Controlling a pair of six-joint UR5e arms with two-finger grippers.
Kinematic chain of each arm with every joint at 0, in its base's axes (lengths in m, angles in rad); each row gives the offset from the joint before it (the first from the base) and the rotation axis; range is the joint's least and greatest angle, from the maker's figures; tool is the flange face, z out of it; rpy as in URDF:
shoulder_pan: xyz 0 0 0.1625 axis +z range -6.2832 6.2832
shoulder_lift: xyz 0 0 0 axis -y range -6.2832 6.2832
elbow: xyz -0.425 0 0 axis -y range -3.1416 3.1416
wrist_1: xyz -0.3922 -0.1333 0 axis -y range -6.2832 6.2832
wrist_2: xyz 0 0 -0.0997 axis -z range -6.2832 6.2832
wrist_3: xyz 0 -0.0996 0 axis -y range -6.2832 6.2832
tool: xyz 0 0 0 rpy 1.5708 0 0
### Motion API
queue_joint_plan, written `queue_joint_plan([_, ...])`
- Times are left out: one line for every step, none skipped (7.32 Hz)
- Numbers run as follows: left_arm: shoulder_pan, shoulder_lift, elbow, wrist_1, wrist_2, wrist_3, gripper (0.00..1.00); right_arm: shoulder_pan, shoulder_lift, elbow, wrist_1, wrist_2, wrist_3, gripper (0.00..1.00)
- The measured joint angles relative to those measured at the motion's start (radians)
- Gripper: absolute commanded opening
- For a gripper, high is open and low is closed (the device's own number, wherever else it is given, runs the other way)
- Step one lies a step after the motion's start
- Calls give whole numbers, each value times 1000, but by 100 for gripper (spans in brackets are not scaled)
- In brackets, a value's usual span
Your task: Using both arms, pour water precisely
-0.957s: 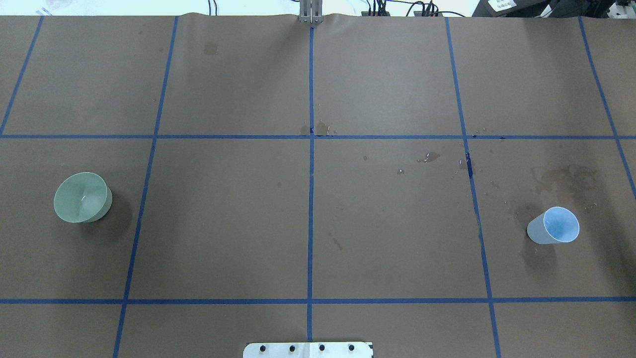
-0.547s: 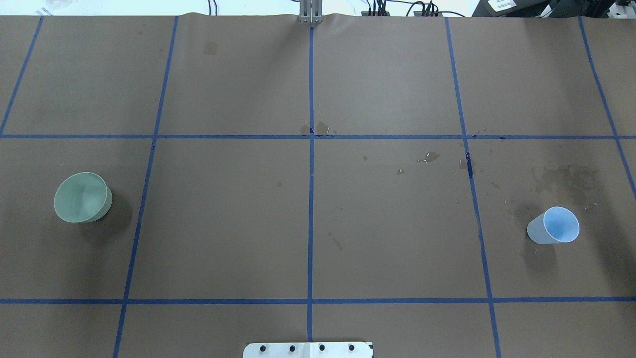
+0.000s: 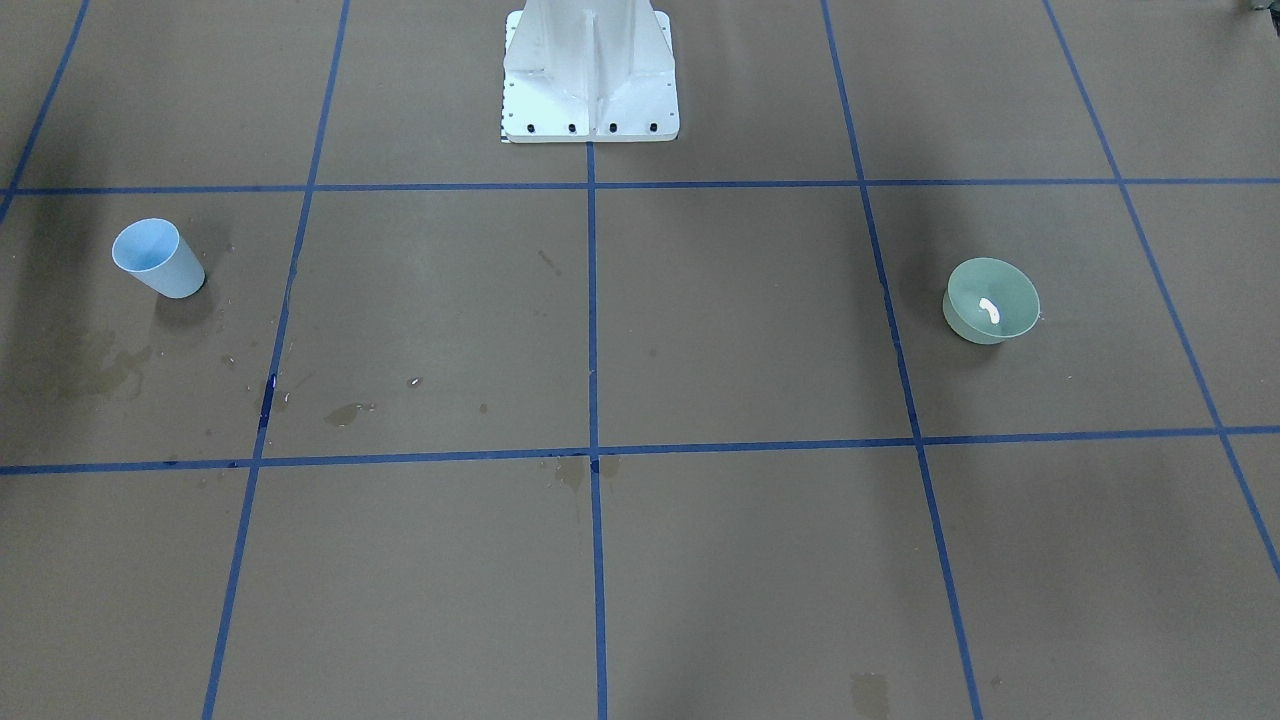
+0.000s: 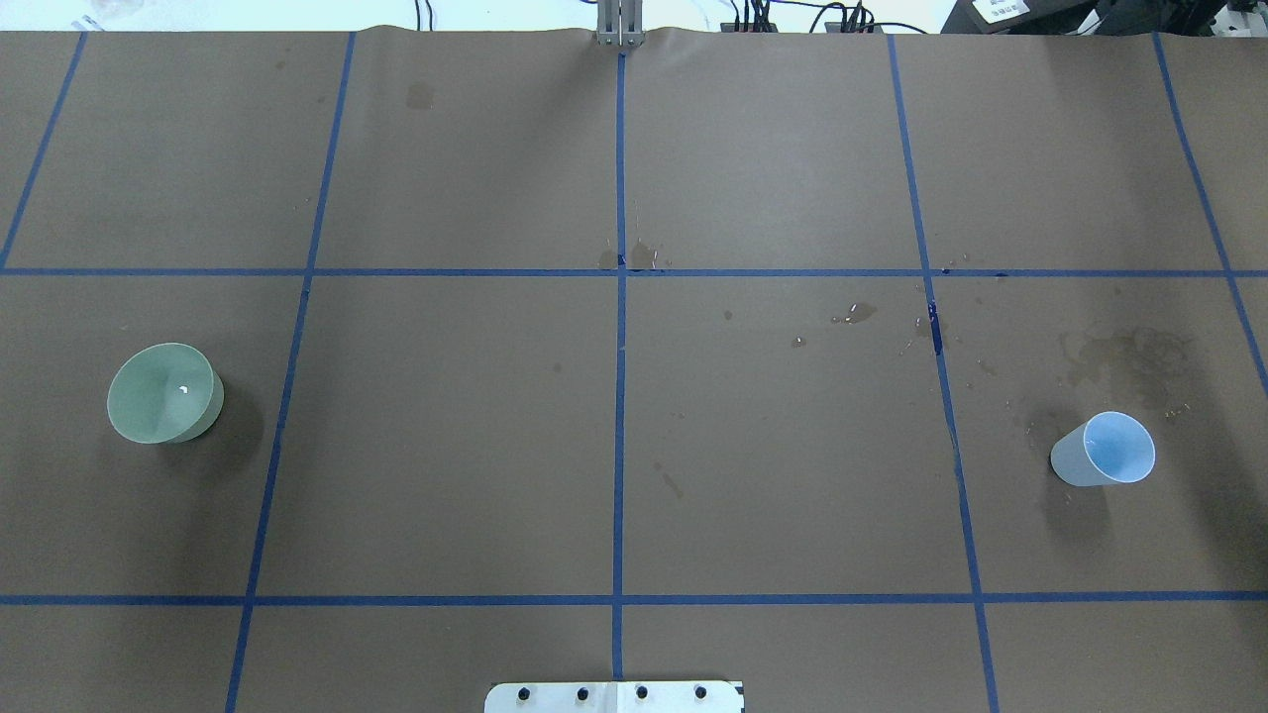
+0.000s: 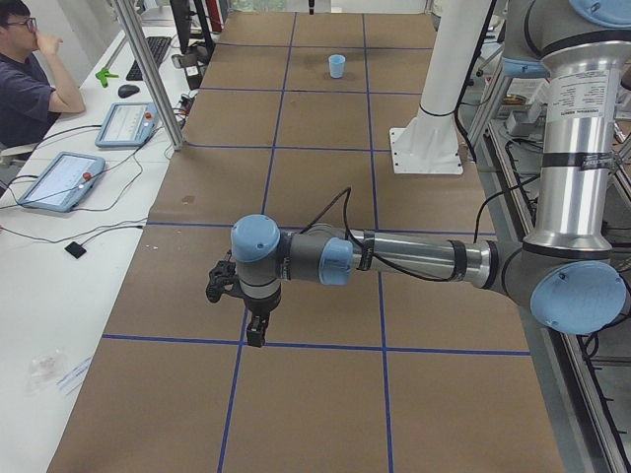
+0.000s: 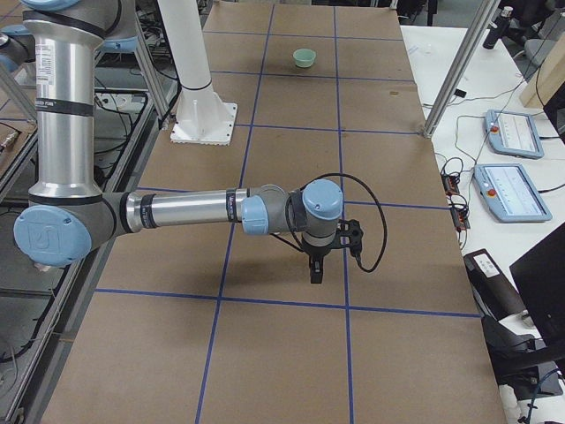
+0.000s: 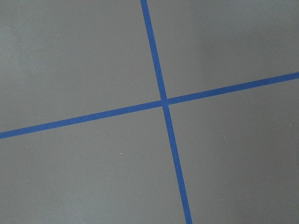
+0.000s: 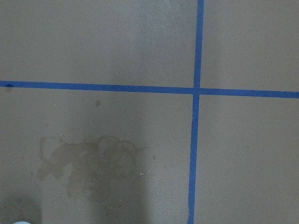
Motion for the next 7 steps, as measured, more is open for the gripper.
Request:
queue_joint_plan([0, 7, -8, 0, 4, -7, 100, 0, -1, -3, 0, -1, -1, 100])
queue_joint_plan([1, 10, -11, 1, 5, -10, 100, 0, -2, -5, 0, -1, -1, 100])
queue_joint_plan([1, 10, -11, 2, 4, -11, 100, 0, -4, -6, 1, -2, -1, 100])
queue_joint_plan([1, 11, -12, 3, 4, -11, 100, 0, -4, -6, 0, -2, -1, 100])
queue_joint_plan([1, 11, -12, 4, 4, -11, 100, 0, -5, -7, 0, -3, -1, 100])
queue_joint_plan([1, 11, -12, 4, 4, -11, 100, 0, -4, -7, 0, -5, -1, 100])
queue_joint_plan([2, 10, -11, 4, 4, -11, 100, 0, -2, -7, 0, -6, -1, 100])
